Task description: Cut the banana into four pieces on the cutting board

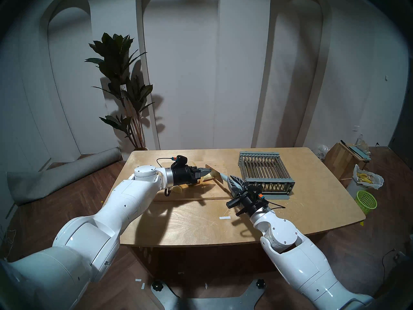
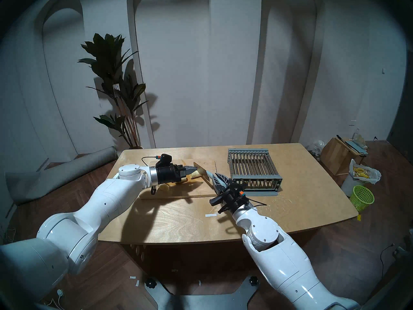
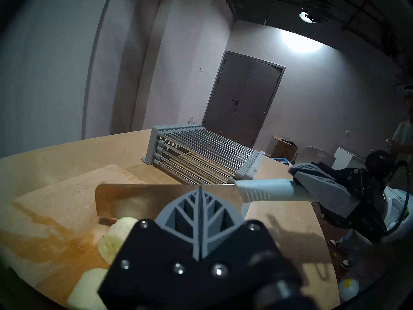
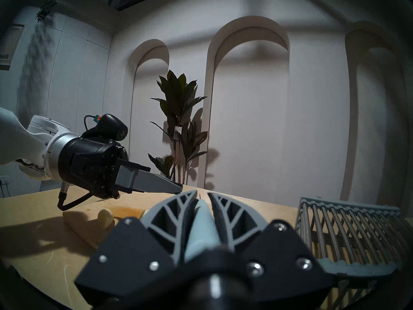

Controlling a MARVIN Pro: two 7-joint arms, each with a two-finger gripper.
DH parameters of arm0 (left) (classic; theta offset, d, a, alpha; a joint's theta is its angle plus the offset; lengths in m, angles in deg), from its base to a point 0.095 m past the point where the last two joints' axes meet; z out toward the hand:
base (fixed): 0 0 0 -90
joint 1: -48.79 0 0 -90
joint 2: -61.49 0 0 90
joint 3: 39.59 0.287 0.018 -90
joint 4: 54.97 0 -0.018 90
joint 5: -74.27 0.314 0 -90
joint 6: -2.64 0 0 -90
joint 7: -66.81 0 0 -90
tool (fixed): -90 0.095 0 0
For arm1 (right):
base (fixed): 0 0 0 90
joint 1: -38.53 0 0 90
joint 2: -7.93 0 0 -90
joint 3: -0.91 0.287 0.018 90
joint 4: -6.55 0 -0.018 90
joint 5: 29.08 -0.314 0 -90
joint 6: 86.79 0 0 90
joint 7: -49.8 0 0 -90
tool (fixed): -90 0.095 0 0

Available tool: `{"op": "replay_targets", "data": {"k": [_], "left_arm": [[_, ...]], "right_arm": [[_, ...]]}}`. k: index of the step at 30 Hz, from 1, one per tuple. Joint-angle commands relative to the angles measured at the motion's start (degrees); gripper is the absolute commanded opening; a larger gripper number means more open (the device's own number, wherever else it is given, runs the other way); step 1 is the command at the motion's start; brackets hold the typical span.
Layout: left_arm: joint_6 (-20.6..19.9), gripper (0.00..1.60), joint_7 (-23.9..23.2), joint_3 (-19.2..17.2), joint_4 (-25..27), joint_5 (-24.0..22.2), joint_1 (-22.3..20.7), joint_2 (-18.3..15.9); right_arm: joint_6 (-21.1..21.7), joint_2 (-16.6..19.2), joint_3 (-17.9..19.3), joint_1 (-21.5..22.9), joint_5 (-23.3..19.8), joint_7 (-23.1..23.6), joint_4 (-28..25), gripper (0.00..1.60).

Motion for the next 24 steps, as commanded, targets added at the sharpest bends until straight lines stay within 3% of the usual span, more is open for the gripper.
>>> {"op": "replay_targets", "data": {"k": [1, 24], "left_arm": [[0.87, 0.0, -0.53, -0.08, -1.41, 0.03, -1.85, 0.89], [2.26, 0.0, -2.28, -0.18, -7.23, 1.6, -5.38, 1.72]], "right_arm": [[-0.33, -0.43, 1.07, 1.58, -1.89, 0.68, -0.16, 0.0], [4.22, -1.34, 0.74, 0.96, -3.26, 0.67, 0.38, 0.0]]}}
